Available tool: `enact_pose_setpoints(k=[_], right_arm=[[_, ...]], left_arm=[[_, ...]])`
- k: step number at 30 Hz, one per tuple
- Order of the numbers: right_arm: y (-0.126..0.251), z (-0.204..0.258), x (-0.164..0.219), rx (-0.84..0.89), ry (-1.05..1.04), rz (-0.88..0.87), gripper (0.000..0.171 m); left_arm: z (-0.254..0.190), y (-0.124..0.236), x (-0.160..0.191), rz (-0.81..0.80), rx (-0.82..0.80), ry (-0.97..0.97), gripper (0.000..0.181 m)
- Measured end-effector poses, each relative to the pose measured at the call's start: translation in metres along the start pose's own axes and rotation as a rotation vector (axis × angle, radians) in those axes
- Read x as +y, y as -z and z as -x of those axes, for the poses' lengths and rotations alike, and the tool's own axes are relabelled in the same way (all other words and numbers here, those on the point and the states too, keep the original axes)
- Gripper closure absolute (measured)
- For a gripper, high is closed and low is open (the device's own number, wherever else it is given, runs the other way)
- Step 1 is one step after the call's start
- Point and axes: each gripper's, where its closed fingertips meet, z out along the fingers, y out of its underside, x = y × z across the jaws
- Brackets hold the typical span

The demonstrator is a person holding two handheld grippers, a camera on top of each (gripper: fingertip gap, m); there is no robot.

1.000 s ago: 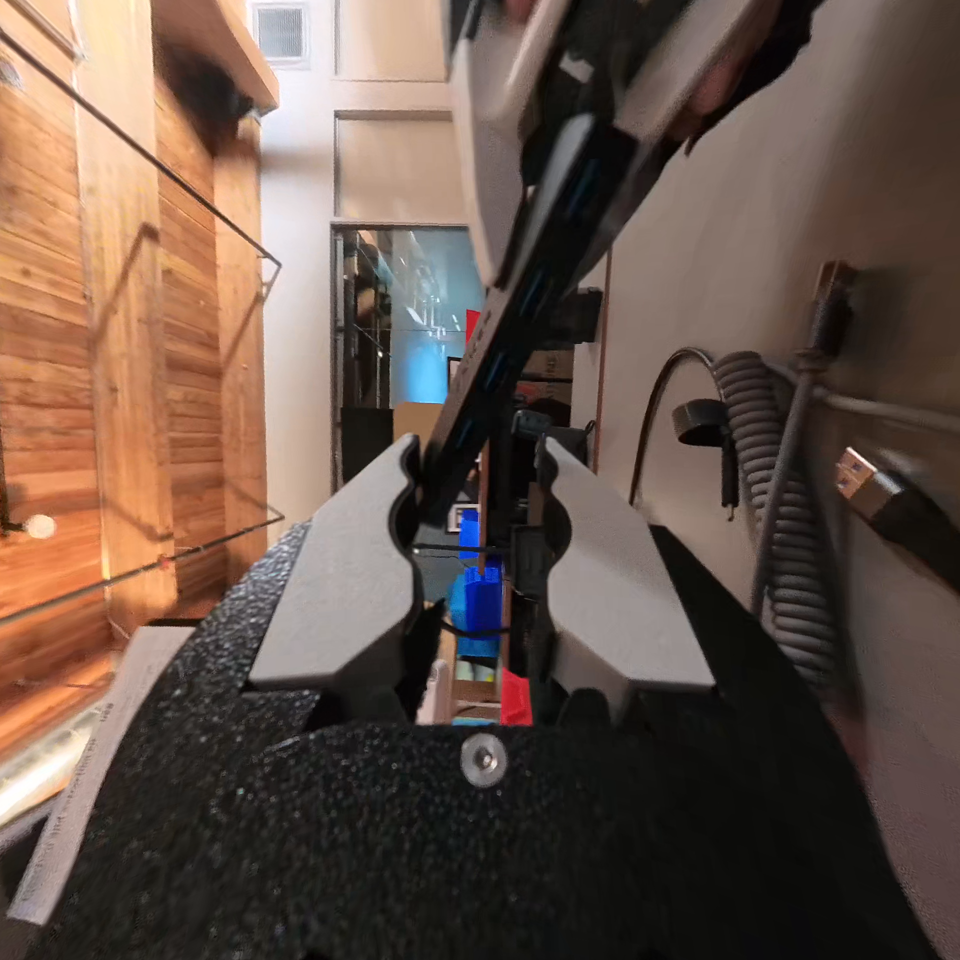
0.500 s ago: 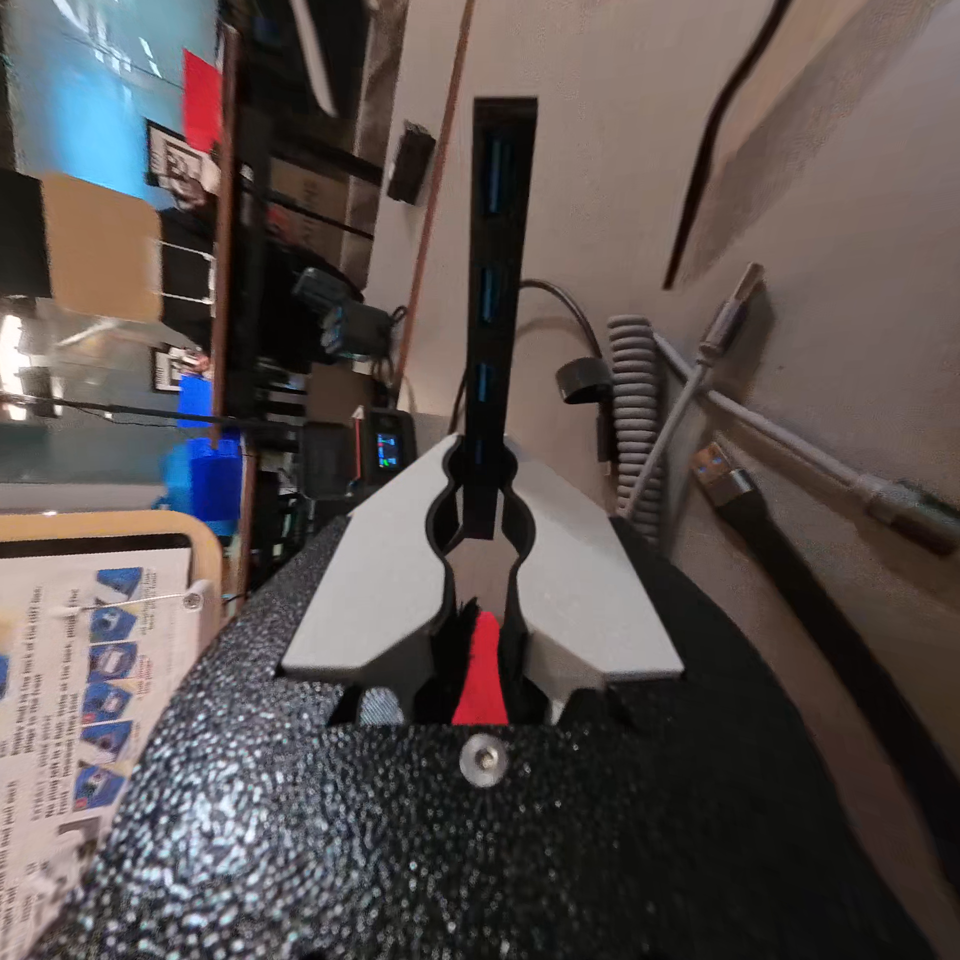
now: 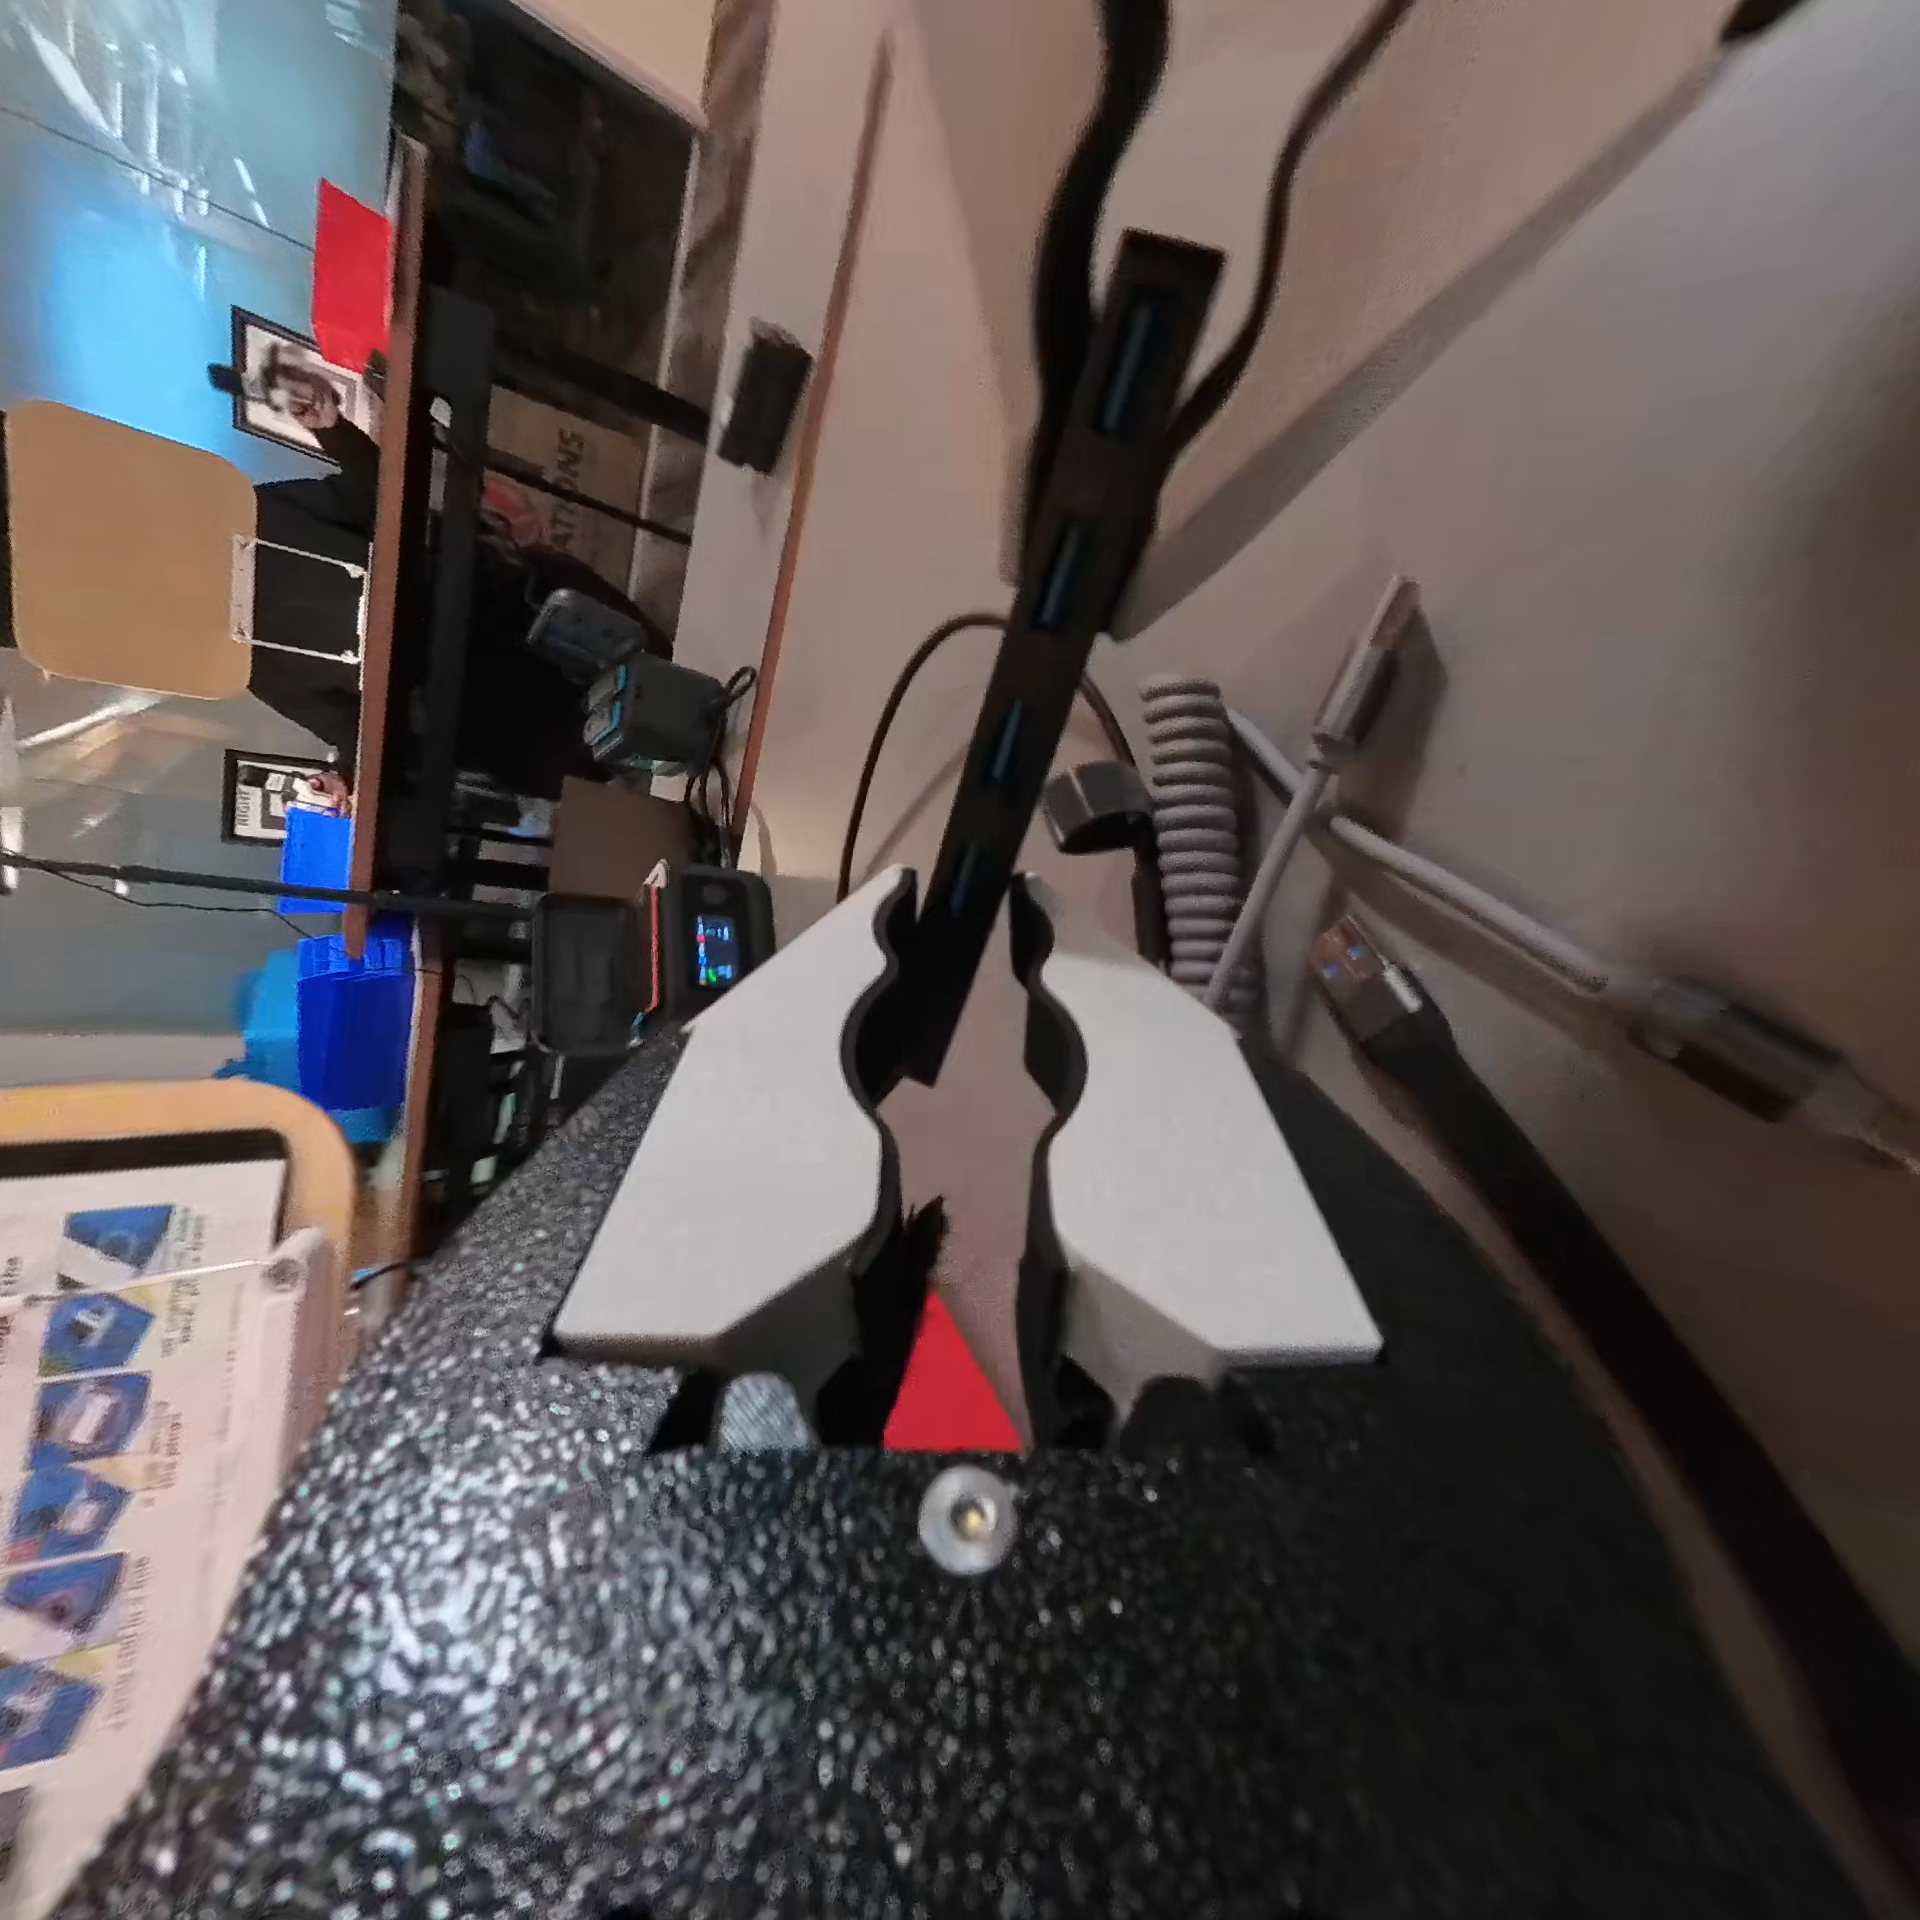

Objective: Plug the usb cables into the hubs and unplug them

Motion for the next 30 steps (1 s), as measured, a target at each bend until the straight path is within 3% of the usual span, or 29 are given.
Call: enact_pose_setpoints(k=[1, 4, 11, 12, 13, 15, 21, 24, 27, 30], right_arm=[[0.001, -0.002, -0.001, 0.0, -0.039, -0.024, 0.163], [0.005, -0.014, 0.0, 0.018, -0.184, -0.103, 0.163], [0.02, -0.038, -0.001, 0.044, -0.453, -0.272, 0.163], [0.022, -0.041, -0.001, 0.048, -0.482, -0.29, 0.163], [0.024, -0.045, 0.0, 0.062, -0.511, -0.306, 0.163], [0.031, -0.052, -0.002, 0.057, -0.575, -0.367, 0.163], [0.054, -0.042, -0.029, -0.206, -0.732, -0.62, 0.164], [0.059, -0.031, -0.037, -0.347, -0.782, -0.672, 0.163], [0.057, -0.02, -0.04, -0.432, -0.789, -0.663, 0.164], [0.057, -0.014, -0.042, -0.473, -0.784, -0.657, 0.164]], left_arm=[[0.003, 0.002, -0.004, -0.04, 0.0, 0.055, 0.163], [0.018, 0.014, -0.02, -0.201, 0.01, 0.282, 0.144], [0.037, 0.046, -0.046, -0.559, 0.225, 0.717, 0.125], [0.04, 0.05, -0.048, -0.597, 0.245, 0.761, 0.127], [0.041, 0.054, -0.049, -0.633, 0.278, 0.791, 0.14], [0.044, 0.058, -0.052, -0.69, 0.324, 0.875, 0.141], [0.037, 0.059, -0.065, -0.774, 0.51, 1.037, 0.125], [0.037, 0.075, -0.078, -0.922, 0.579, 1.032, 0.133], [0.035, 0.093, -0.085, -1.042, 0.64, 0.981, 0.162], [0.03, 0.094, -0.084, -1.037, 0.651, 0.926, 0.171]])
